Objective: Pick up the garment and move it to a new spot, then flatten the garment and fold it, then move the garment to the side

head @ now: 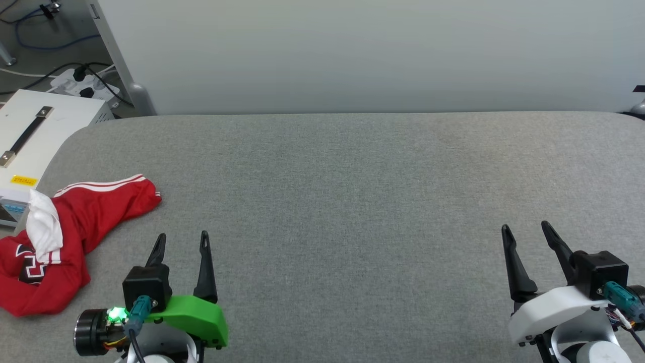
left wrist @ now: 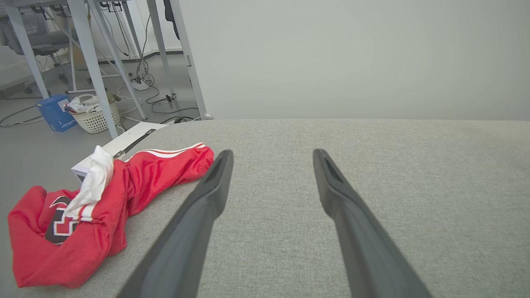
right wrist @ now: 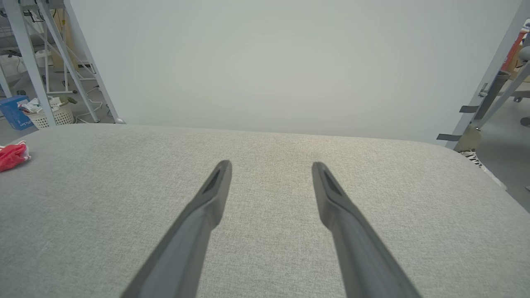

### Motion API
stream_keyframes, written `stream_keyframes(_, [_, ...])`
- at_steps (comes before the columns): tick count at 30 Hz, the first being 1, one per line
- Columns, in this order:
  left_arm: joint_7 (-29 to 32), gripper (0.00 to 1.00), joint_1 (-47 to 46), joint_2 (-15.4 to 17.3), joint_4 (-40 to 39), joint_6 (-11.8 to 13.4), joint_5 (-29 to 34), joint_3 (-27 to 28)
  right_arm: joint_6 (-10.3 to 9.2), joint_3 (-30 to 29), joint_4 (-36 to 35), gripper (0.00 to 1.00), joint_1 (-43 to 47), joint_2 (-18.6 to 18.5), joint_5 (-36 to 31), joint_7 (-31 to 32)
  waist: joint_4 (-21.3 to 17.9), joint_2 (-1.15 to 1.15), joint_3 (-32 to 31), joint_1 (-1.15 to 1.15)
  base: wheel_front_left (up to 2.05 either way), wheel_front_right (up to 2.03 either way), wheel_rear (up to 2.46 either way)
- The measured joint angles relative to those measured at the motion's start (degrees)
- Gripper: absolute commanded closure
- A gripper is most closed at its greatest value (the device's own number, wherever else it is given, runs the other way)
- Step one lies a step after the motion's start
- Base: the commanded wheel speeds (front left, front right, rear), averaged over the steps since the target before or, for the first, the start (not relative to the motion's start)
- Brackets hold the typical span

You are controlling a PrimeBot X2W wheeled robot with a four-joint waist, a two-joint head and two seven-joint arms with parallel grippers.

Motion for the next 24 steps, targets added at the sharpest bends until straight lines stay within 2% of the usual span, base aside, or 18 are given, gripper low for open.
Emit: stream_keyframes(24, [-2.9, 0.00, 0.0, 0.0, 0.4, 0.9, -0.6, -0.9, 0.00, -1.5, -0.6, 0.00, 1.0, 0.0, 2.2, -2.8, 0.3, 0.00, 0.1, 0.00, 0.00, 0.00, 0.00])
